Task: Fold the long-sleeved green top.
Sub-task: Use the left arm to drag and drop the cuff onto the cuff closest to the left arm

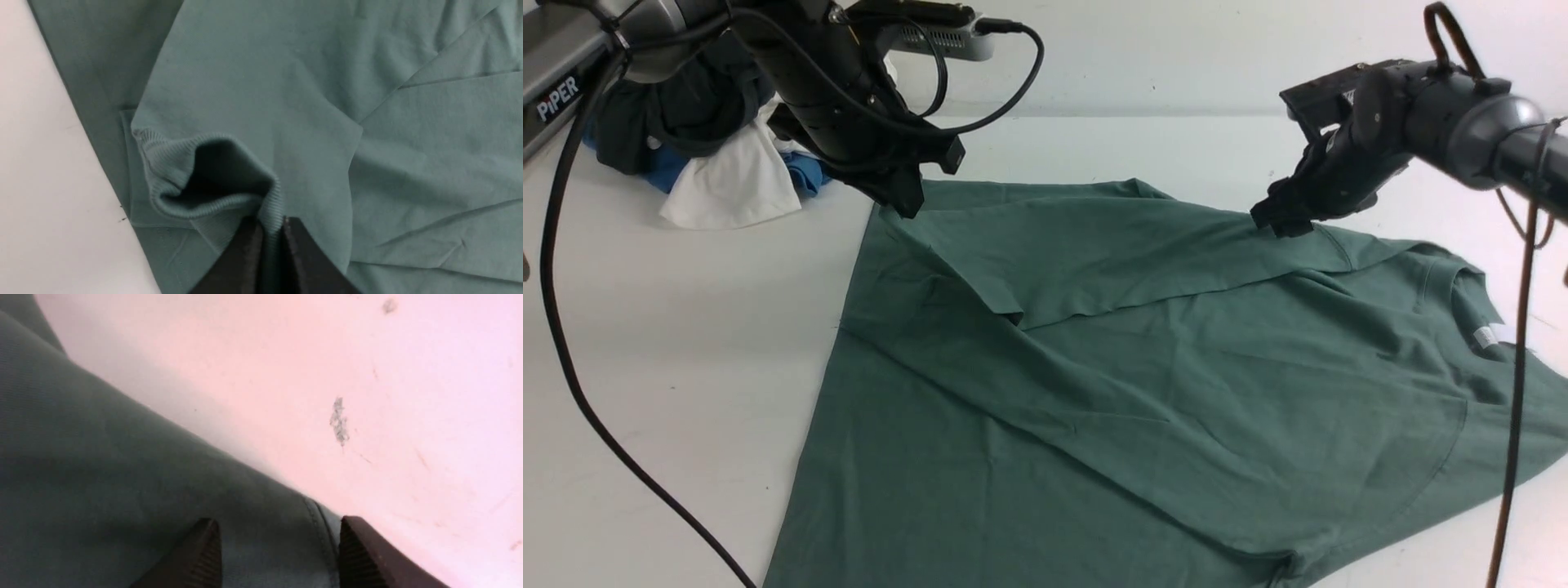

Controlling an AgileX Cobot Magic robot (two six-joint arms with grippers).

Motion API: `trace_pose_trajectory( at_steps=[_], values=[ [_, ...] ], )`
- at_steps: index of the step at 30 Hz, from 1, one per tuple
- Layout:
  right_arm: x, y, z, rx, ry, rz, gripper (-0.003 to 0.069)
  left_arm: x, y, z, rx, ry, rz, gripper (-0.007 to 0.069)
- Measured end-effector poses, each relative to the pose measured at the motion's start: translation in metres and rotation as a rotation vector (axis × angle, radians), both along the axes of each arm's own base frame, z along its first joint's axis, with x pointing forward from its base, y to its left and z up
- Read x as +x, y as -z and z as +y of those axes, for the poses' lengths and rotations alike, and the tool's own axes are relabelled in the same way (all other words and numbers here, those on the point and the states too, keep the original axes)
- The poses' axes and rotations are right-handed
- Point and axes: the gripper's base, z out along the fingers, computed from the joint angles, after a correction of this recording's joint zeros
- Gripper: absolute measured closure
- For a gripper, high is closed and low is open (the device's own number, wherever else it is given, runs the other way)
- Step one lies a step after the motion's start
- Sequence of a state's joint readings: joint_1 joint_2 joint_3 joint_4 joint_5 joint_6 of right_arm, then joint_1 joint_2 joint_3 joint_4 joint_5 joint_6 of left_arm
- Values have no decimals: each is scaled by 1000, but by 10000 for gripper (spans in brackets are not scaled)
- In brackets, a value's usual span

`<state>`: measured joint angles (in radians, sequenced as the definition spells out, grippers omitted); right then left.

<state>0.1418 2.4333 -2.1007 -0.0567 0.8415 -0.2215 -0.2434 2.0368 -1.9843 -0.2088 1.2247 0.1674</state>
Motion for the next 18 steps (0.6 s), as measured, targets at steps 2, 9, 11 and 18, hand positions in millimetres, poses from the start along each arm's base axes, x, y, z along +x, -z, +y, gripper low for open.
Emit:
trace_pose_trajectory(
  at_steps=[2,9,11,18],
  values=[
    [2,8,0,-1,0,10,330,0,0,0,0,0,0,599],
    [10,-1,-6,-30,8,-21,648,0,0,0,0,0,0,599],
    [14,-13,-13,-33,22,-53,665,0,0,0,1,1,3,599],
    [17,-28,-50,43,113,-38,673,-1,3,2,24,1,11,598]
  ],
)
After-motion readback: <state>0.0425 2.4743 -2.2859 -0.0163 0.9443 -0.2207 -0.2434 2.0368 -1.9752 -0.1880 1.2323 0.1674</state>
